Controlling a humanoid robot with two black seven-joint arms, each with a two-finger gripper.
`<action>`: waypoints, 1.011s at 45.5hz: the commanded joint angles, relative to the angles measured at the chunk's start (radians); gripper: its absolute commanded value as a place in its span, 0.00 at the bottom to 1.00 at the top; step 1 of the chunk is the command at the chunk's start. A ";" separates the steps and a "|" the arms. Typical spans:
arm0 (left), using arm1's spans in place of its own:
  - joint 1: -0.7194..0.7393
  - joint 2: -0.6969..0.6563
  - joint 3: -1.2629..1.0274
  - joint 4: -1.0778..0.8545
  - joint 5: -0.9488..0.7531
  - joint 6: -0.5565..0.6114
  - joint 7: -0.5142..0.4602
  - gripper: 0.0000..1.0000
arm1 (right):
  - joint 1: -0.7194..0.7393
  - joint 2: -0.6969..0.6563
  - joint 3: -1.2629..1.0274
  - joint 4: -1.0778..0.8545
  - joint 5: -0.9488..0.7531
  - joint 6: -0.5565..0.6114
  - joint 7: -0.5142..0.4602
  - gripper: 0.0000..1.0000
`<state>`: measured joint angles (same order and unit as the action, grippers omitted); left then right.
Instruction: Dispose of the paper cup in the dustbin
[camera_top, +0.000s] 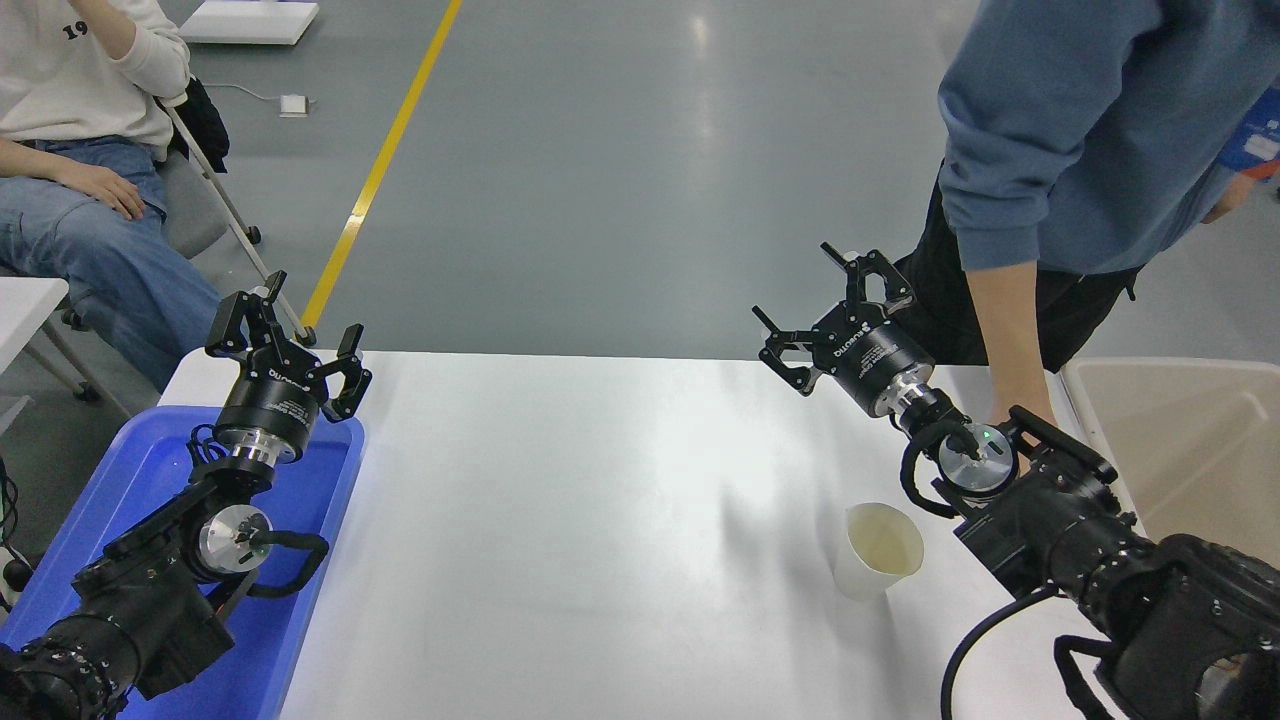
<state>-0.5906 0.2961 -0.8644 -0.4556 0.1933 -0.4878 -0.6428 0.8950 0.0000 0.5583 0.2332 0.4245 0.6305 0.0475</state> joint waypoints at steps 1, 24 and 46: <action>0.000 0.000 -0.001 0.000 0.000 0.000 0.000 1.00 | -0.001 0.000 -0.002 0.000 -0.001 0.000 0.000 0.99; 0.000 0.002 -0.001 0.000 0.000 0.000 0.000 1.00 | -0.022 -0.098 -0.002 0.095 -0.035 0.009 0.000 0.99; 0.000 0.002 -0.001 0.000 0.000 0.000 0.000 1.00 | -0.123 -0.357 0.003 0.360 -0.072 0.001 0.000 0.99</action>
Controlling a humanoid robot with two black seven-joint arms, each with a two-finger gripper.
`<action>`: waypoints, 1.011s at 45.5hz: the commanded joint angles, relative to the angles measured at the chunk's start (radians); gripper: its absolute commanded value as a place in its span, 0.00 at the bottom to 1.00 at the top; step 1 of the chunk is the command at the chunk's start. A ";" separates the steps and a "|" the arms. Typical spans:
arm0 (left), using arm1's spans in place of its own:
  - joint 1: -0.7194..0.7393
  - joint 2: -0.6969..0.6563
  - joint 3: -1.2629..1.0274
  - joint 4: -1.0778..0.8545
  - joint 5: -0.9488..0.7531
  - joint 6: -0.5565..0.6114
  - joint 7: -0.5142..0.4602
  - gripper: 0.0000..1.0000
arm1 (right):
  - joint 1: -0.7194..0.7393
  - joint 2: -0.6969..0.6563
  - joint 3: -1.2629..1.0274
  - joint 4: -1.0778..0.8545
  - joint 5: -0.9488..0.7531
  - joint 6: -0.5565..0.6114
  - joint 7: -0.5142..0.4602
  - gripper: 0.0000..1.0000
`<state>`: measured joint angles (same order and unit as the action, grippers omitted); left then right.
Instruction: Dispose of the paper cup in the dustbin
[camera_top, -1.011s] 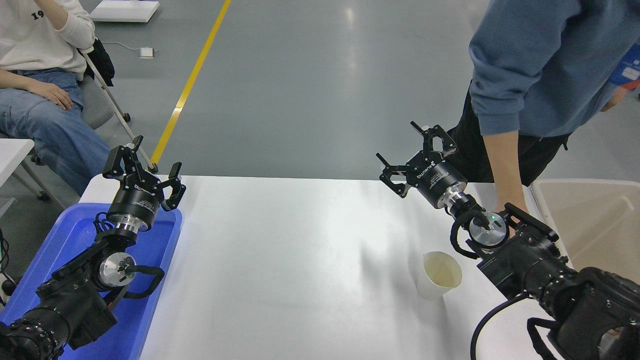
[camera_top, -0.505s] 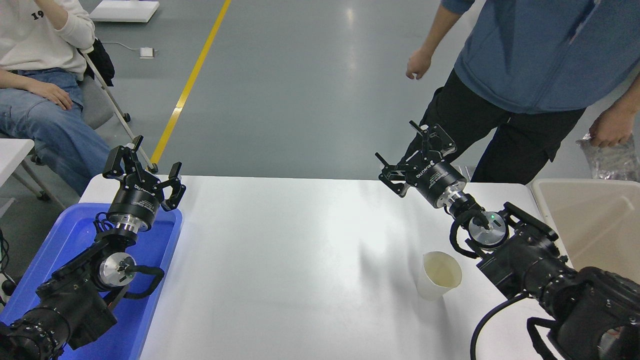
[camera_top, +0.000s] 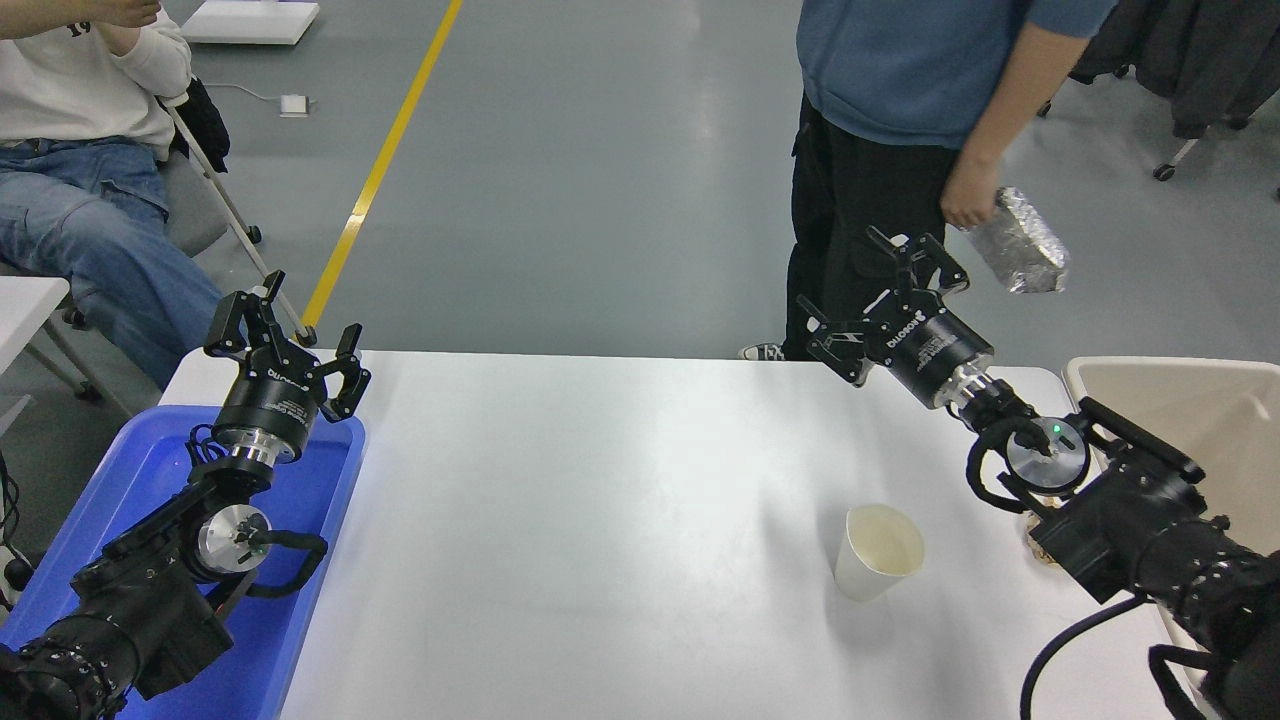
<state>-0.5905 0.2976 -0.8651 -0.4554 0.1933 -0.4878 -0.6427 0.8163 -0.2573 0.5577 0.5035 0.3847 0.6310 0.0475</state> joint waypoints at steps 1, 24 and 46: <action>0.000 0.000 0.000 0.000 0.000 0.000 0.000 1.00 | -0.049 -0.108 0.002 0.101 -0.040 0.001 0.000 0.99; 0.000 0.000 0.000 0.001 0.000 0.000 0.000 1.00 | -0.164 -0.361 0.013 0.533 -0.472 -0.010 0.002 0.99; 0.000 0.000 0.000 0.000 0.000 0.000 0.000 1.00 | -0.161 -0.496 -0.044 0.756 -0.983 -0.137 0.002 0.99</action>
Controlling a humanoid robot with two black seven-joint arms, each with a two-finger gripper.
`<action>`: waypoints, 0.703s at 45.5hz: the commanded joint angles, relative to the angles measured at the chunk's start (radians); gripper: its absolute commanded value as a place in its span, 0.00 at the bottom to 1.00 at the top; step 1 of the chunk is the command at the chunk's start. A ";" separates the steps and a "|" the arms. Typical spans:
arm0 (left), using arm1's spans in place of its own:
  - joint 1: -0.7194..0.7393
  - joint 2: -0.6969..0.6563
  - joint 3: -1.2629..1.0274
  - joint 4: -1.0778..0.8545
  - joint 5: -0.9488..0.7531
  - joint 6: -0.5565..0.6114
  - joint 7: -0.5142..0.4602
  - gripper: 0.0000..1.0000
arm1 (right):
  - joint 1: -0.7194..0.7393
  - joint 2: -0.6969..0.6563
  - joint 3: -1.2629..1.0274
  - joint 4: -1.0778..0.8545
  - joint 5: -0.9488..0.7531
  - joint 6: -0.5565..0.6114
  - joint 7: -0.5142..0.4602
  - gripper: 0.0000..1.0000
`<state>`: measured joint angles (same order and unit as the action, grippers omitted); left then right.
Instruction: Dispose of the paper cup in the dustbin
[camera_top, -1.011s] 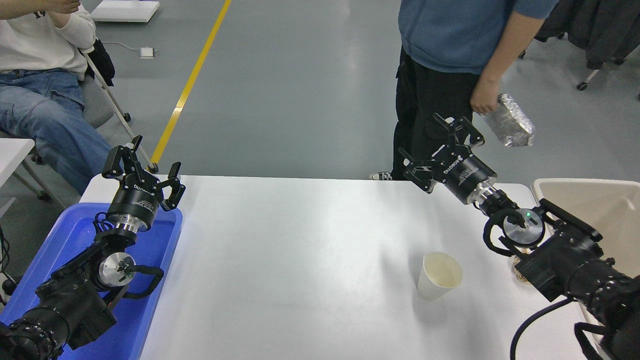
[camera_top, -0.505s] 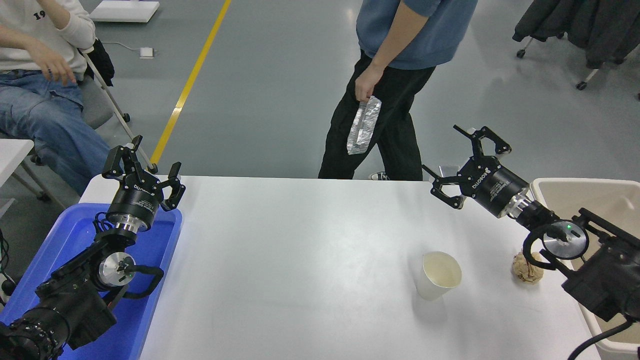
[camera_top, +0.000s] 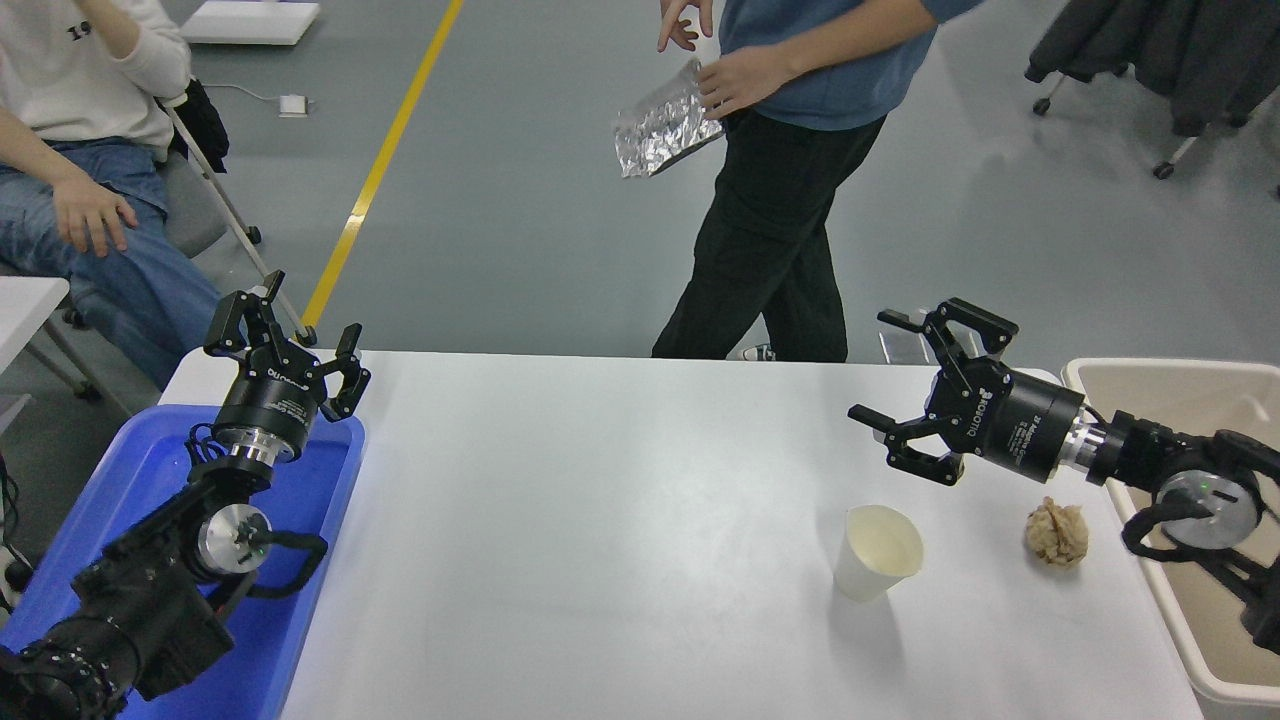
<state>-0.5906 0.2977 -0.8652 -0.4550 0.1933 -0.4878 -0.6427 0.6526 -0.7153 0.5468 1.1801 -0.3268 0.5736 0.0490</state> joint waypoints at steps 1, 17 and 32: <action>0.000 0.000 0.000 -0.001 0.000 0.000 0.000 1.00 | 0.005 -0.038 -0.036 0.079 -0.290 -0.087 0.000 0.99; 0.000 0.001 0.000 -0.001 0.000 0.000 0.000 1.00 | 0.073 -0.069 -0.119 0.067 -0.512 -0.155 0.057 0.99; 0.000 0.000 0.000 -0.001 0.000 0.000 0.000 1.00 | 0.068 -0.070 -0.225 0.055 -0.713 -0.251 0.124 0.99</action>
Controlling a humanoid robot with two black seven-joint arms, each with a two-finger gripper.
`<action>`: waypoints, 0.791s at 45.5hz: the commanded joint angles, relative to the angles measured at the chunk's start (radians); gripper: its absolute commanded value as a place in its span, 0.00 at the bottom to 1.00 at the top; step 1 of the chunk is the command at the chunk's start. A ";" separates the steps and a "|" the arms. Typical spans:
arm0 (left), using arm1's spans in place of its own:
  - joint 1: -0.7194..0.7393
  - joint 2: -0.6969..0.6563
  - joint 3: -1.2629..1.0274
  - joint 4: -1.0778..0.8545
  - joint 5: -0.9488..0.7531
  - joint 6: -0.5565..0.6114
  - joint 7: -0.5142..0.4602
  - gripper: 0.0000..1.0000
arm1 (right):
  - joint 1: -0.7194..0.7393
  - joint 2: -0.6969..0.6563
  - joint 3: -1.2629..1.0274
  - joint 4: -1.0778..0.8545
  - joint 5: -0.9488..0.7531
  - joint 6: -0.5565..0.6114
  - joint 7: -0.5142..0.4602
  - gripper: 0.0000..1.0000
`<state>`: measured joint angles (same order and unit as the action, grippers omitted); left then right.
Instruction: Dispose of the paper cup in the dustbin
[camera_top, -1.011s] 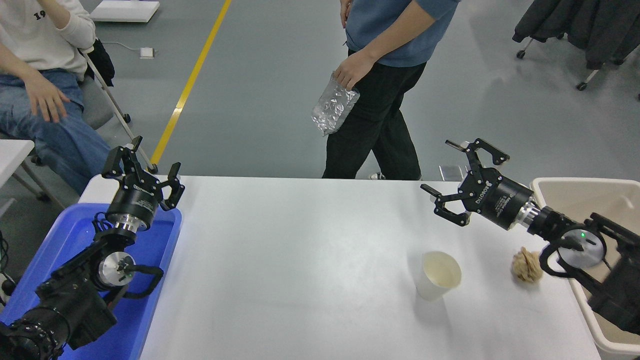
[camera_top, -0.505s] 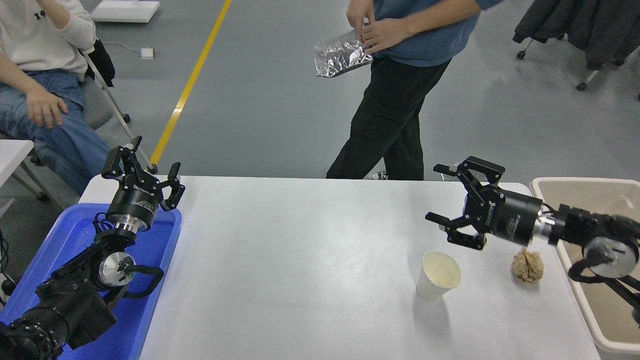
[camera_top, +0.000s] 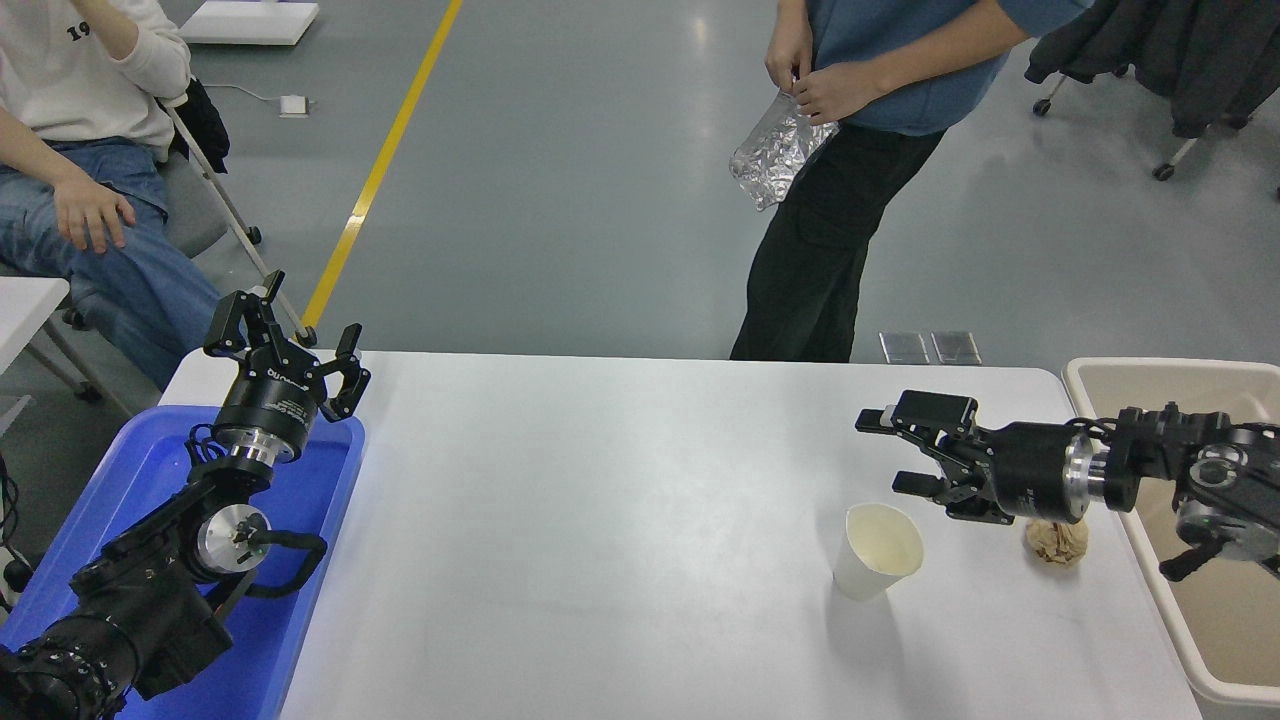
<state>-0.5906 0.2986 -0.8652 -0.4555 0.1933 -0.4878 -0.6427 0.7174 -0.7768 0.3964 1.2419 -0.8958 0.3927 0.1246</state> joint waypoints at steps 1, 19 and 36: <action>0.000 0.001 0.000 0.000 0.000 0.000 0.000 1.00 | 0.001 -0.010 -0.076 -0.007 -0.149 -0.075 0.049 0.99; 0.000 0.001 0.000 0.000 0.000 0.000 0.000 1.00 | -0.027 0.005 -0.165 -0.056 -0.264 -0.221 0.099 0.99; 0.000 0.001 0.000 0.000 0.000 0.000 0.000 1.00 | -0.038 0.062 -0.209 -0.110 -0.267 -0.295 0.159 0.99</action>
<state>-0.5906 0.2985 -0.8652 -0.4555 0.1933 -0.4878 -0.6427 0.6844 -0.7498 0.2103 1.1730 -1.1513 0.1401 0.2445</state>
